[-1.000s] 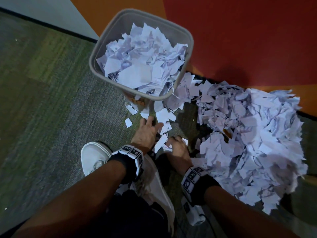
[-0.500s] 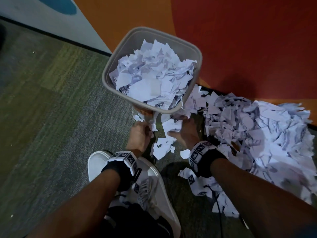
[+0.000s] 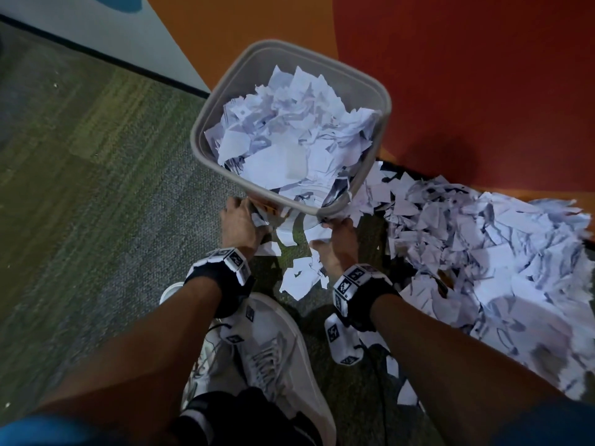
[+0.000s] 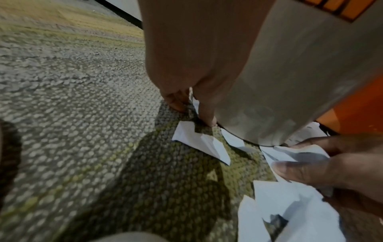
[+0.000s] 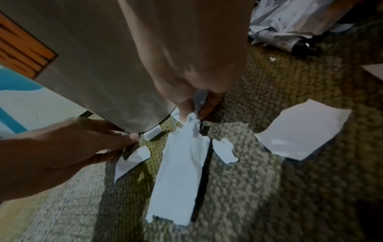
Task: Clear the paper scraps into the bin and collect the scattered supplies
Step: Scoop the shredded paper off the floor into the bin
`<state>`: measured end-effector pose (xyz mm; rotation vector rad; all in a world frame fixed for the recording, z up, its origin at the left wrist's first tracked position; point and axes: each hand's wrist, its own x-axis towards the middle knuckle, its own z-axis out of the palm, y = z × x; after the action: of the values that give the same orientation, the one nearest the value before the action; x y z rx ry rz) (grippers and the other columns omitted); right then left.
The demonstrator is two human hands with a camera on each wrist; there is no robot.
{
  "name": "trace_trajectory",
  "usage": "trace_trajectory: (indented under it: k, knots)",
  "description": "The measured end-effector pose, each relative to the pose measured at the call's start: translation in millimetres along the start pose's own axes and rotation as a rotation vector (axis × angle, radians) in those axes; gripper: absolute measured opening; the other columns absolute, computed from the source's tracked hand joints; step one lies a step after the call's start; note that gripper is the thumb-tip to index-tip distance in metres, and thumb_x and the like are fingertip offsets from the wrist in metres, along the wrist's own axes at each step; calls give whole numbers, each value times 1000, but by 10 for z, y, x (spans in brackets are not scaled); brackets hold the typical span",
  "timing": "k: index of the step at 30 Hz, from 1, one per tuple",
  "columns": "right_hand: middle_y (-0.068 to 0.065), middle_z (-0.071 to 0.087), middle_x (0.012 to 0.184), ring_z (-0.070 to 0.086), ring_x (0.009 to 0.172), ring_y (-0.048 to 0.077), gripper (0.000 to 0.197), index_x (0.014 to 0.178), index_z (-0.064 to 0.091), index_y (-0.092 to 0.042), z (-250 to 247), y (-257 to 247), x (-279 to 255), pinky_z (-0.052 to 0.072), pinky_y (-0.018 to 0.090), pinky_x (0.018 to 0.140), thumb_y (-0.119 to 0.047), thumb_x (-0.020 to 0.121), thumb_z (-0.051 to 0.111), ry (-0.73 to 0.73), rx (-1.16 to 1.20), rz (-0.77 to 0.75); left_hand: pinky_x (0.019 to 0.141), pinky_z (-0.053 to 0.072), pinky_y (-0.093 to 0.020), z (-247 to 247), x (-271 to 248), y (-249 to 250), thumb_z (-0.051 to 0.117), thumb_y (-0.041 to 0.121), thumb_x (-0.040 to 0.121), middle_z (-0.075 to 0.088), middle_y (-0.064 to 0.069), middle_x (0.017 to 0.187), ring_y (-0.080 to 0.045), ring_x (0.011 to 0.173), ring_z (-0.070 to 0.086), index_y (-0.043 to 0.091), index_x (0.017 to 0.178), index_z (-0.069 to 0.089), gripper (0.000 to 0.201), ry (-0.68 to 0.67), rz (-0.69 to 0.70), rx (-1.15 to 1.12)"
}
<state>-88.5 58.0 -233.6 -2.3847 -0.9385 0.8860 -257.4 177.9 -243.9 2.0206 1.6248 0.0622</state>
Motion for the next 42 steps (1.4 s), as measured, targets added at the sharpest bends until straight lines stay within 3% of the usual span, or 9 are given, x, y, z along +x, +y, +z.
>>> trace_trajectory:
  k: [5,8,11,15,20,27,32,38,42]
  knots:
    - [18,56,126,55,117,32,41,123,59,2,-51,-6,41,42,25,93,-14,88,72,-73,-15,63,80,57,-40,-154,18,54,69,4,82,71,-20,95,-33,89,68,2,94,73,12,74,-34,-204]
    - [8,66,88,66,83,19,8,89,67,-3,-109,-14,-38,45,10,72,-10,87,69,-82,4,44,79,58,-38,-221,-7,91,63,3,85,74,-18,87,-30,85,71,5,92,77,16,32,-55,-240]
    - [0,54,59,53,55,11,35,59,49,-15,-191,37,-182,39,17,53,-7,82,74,-54,10,-20,70,54,-30,-212,-90,28,60,3,85,72,-14,77,-25,77,69,7,85,78,18,-69,-90,-249]
    - [16,71,74,71,68,28,29,61,54,-19,-272,152,-322,60,44,62,-7,76,76,-43,55,33,69,54,-31,-188,-339,-108,61,4,81,73,-12,81,-28,78,70,12,82,76,18,-138,5,-177]
    - [17,68,93,67,88,27,13,92,64,-3,-280,154,-386,45,22,66,-11,85,72,-82,15,41,102,47,-51,-65,-574,-122,76,59,70,54,-14,123,-39,111,52,43,109,67,43,-310,94,-111]
    - [13,54,126,50,121,32,51,122,56,-16,-46,100,-556,45,42,99,-44,83,72,-187,-1,14,102,42,-46,-9,-731,113,82,25,77,45,-10,130,-36,117,46,23,123,61,50,-280,152,44]
    - [13,38,131,37,122,38,83,134,41,-17,187,-23,-793,41,45,99,-54,67,74,-177,-256,-54,105,40,-51,-50,-739,148,60,61,85,45,-14,132,-35,122,46,16,125,61,60,-438,177,30]
    - [7,37,123,42,116,34,50,119,50,-21,298,-5,-948,44,45,95,-25,77,76,-193,-290,-150,106,41,-52,-73,-769,74,73,25,85,24,-9,142,-37,129,30,37,145,33,74,-510,326,351]
    - [10,50,114,56,100,35,23,104,65,-10,295,-41,-909,48,39,84,-12,81,68,-177,-142,-172,101,44,-41,-68,-688,29,63,11,91,42,-6,136,-33,117,54,21,136,54,48,-542,368,277]
